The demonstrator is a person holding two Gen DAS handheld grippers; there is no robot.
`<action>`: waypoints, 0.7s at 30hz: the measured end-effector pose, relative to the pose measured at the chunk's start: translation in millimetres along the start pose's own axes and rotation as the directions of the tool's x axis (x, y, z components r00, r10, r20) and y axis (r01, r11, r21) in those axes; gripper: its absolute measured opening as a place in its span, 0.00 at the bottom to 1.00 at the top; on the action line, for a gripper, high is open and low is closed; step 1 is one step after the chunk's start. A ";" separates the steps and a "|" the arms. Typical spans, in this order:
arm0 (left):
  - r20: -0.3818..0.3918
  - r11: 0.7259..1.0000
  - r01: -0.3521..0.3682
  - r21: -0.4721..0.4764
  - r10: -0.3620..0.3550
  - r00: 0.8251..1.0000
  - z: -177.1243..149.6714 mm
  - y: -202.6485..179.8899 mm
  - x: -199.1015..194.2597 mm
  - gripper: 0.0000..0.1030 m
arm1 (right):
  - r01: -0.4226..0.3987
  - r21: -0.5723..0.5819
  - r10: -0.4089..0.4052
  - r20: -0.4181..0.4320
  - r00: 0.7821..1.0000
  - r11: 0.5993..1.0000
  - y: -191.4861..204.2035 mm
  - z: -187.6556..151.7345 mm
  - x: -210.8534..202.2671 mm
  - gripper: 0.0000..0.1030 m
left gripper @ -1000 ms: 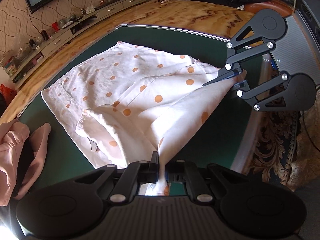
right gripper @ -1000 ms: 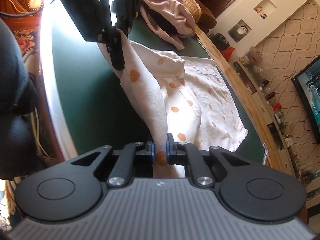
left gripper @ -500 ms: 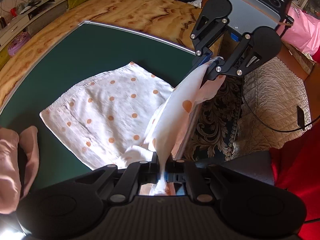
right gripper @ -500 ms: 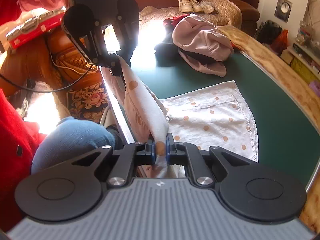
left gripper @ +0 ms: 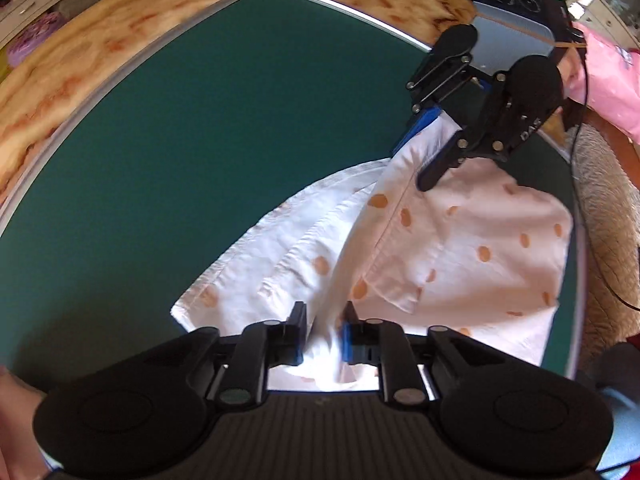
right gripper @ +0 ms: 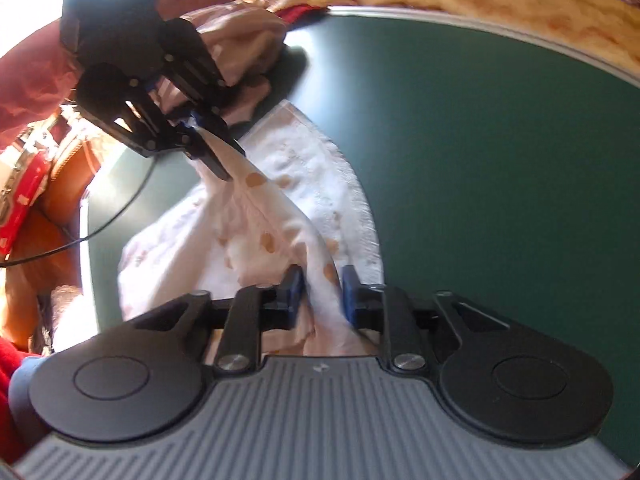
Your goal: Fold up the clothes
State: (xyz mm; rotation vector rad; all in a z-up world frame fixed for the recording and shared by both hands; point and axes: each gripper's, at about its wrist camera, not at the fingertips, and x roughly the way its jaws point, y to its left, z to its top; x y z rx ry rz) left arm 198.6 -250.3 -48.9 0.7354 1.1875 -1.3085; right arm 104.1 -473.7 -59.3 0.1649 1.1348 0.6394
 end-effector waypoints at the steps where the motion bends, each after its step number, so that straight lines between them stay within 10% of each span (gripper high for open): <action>1: 0.032 0.999 -0.037 -0.030 0.038 0.999 -3.4 4.5 -1.3 0.48 | 0.024 0.001 -0.024 0.034 0.999 1.000 -1.4 -2.8 -3.2 0.48; 7: 0.273 0.957 -0.097 -0.273 0.173 0.946 -30.0 12.1 -31.0 0.53 | 0.119 0.091 -0.132 0.156 0.979 0.989 -6.5 -45.3 -36.0 0.51; 12: 0.424 0.898 -0.034 -0.439 0.241 0.873 -65.2 -51.0 -55.9 0.58 | 0.230 0.216 -0.293 0.326 0.899 0.949 40.5 -95.8 -72.3 0.51; 19: 0.362 0.766 -0.029 -0.643 0.337 0.869 -118.0 -161.0 -35.8 0.72 | 0.282 0.360 -0.423 0.412 0.807 0.889 161.5 -177.9 -48.8 0.65; 21: 0.366 0.734 0.009 -0.680 0.329 0.870 -137.6 -178.3 -32.3 0.73 | 0.283 0.372 -0.426 0.390 0.816 0.884 182.5 -190.2 -36.8 0.67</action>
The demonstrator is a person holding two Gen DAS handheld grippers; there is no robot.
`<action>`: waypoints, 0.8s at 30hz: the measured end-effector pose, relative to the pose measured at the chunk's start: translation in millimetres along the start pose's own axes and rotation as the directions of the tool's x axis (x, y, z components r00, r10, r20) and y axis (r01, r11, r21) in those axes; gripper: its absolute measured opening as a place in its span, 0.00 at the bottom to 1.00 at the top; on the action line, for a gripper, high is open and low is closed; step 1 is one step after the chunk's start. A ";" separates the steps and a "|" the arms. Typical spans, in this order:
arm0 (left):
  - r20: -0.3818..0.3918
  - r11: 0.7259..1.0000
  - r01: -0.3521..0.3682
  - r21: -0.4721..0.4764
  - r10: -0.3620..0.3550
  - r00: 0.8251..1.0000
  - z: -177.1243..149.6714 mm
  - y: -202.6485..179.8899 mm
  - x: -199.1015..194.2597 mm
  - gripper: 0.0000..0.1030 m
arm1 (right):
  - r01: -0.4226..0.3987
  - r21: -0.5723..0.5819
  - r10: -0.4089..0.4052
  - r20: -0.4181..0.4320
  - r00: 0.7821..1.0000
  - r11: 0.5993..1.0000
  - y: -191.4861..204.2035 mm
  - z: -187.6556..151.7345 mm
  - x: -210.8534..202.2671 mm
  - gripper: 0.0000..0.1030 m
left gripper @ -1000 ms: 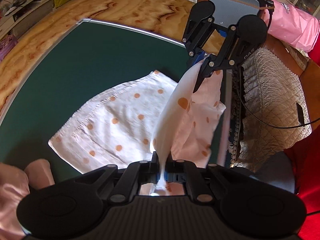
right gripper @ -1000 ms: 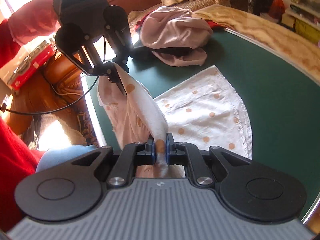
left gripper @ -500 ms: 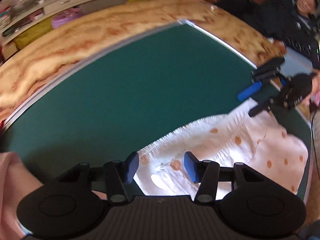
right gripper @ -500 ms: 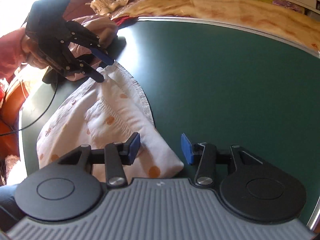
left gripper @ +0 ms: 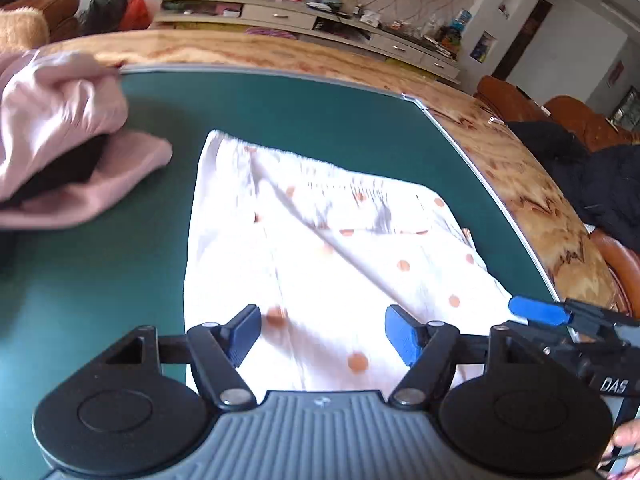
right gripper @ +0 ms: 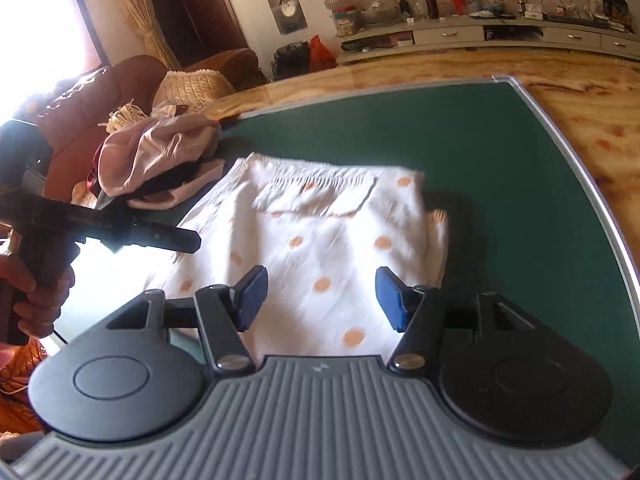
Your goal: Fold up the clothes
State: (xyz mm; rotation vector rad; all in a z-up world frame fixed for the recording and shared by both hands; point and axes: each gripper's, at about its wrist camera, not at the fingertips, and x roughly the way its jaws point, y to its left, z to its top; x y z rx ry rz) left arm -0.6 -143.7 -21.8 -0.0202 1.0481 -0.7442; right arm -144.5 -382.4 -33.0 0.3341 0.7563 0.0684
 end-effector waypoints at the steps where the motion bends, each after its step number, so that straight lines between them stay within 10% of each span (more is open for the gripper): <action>1: -0.006 1.000 0.007 -0.023 -0.007 1.000 -8.7 1.9 -2.9 0.73 | -0.003 -0.003 0.003 -0.020 1.000 1.000 5.9 -6.6 -1.2 0.67; 10: -0.052 0.982 -0.076 -0.170 0.068 0.996 -56.1 16.4 -17.8 0.74 | 0.029 -0.051 -0.032 -0.047 0.998 0.998 41.8 -24.7 -20.8 0.67; 24: -0.031 0.990 -0.076 -0.118 0.073 0.997 -70.4 -17.6 -28.2 0.77 | 0.075 -0.146 -0.084 -0.059 0.995 0.986 71.0 -33.7 -25.3 0.67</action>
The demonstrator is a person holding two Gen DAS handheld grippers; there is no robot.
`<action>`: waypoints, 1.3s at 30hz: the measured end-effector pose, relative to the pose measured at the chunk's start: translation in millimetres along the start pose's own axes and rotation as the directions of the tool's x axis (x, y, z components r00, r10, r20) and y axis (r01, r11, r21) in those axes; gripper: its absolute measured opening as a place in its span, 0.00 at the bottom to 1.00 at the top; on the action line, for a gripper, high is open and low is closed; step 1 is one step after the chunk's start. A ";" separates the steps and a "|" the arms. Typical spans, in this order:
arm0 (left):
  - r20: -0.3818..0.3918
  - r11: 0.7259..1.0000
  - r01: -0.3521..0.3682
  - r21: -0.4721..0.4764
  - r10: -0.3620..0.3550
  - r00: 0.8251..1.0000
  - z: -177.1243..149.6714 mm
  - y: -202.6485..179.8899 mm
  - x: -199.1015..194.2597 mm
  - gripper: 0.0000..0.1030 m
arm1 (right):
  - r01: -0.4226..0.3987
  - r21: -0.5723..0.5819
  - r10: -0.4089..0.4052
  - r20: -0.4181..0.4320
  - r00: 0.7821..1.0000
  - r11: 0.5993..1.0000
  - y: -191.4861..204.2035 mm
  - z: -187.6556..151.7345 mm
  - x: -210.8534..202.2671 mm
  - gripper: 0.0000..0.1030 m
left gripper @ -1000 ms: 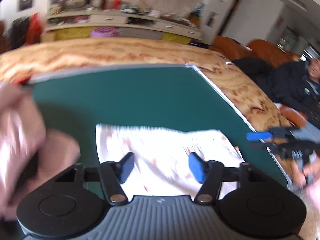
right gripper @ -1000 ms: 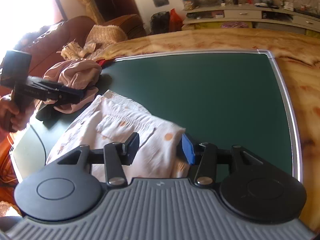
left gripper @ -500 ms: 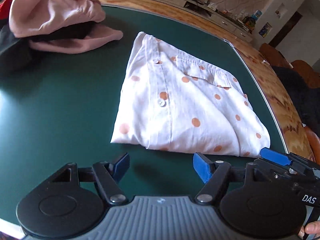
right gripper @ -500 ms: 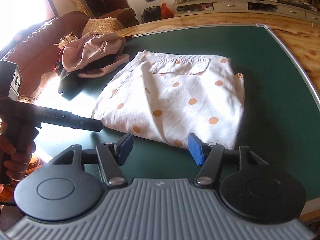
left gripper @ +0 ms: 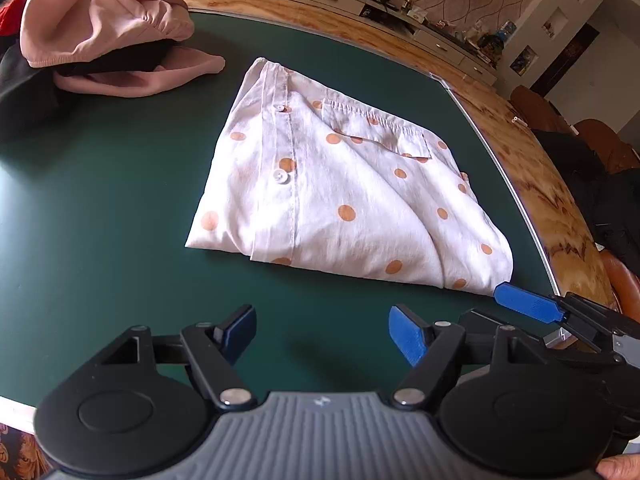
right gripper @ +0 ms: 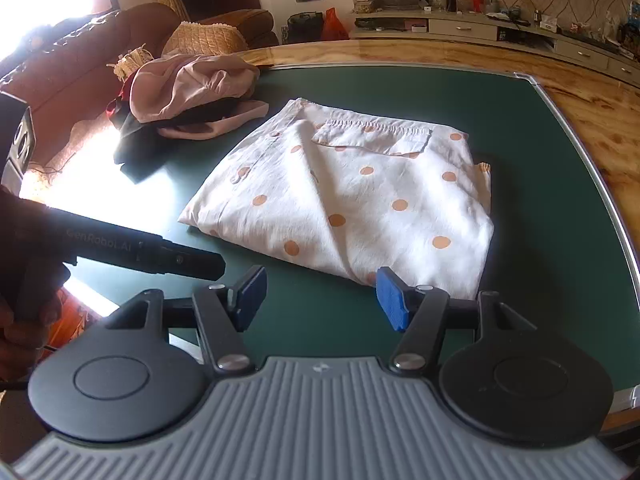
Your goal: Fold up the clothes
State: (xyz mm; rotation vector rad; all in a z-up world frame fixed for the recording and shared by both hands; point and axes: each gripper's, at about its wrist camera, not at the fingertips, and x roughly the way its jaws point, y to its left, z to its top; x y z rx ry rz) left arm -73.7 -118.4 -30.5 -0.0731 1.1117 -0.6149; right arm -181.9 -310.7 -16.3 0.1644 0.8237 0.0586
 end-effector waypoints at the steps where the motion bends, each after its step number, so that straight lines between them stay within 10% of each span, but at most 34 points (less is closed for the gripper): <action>1: 0.002 1.000 0.001 0.002 -0.001 1.000 -0.4 -0.5 -1.1 0.77 | 0.000 -0.009 0.000 -0.002 1.000 1.000 1.9 -0.7 -0.2 0.67; 39: 0.012 1.000 -0.013 -0.009 0.013 1.000 -10.7 -2.4 -9.4 0.78 | -0.027 -0.065 0.025 -0.028 0.999 0.998 16.8 -6.4 5.3 0.67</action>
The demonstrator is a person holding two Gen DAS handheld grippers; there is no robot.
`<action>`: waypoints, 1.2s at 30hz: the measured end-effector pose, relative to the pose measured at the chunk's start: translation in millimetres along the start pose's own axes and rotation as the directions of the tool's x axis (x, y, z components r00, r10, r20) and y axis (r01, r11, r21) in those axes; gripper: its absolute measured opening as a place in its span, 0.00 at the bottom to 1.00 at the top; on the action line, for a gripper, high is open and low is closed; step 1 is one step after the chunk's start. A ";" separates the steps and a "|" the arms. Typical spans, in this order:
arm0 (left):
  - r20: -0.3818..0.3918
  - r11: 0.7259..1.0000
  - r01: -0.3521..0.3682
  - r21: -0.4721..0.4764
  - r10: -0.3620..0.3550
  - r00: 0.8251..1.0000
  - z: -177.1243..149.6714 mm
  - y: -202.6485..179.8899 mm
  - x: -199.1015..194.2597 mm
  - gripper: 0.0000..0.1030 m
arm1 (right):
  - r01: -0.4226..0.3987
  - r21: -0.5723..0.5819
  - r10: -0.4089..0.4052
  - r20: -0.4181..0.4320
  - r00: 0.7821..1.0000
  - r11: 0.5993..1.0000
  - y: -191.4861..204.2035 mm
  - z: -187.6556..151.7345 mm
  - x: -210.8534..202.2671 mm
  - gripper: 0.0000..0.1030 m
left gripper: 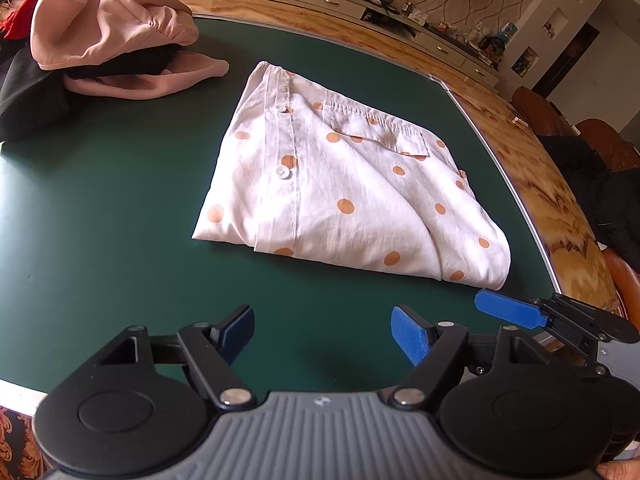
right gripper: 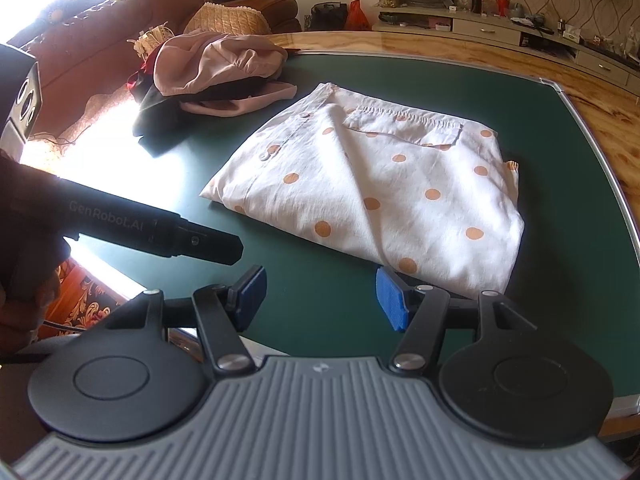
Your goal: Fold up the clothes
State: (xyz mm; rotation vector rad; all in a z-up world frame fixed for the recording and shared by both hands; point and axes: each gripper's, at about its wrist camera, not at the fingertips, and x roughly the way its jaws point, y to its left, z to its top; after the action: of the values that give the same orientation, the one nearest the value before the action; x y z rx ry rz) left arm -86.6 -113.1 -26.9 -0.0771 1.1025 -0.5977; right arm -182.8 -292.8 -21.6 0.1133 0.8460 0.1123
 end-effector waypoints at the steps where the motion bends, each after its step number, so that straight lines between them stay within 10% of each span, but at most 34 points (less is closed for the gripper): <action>1: 0.001 1.000 0.001 0.000 -0.001 1.000 0.0 0.2 -0.1 0.78 | 0.002 -0.003 -0.002 0.000 1.000 1.000 0.1 0.1 -0.1 0.67; 36: 0.058 0.994 -0.088 0.068 0.084 0.995 50.0 29.5 34.8 0.79 | 0.122 0.051 -0.120 -0.029 0.992 0.991 -90.2 72.2 85.5 0.67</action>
State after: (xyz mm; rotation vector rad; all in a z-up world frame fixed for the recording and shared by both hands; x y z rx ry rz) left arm -20.8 -116.8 -42.2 0.0151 1.0255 -0.5537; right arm -67.4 -373.6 -50.4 0.1099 0.8802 -0.0228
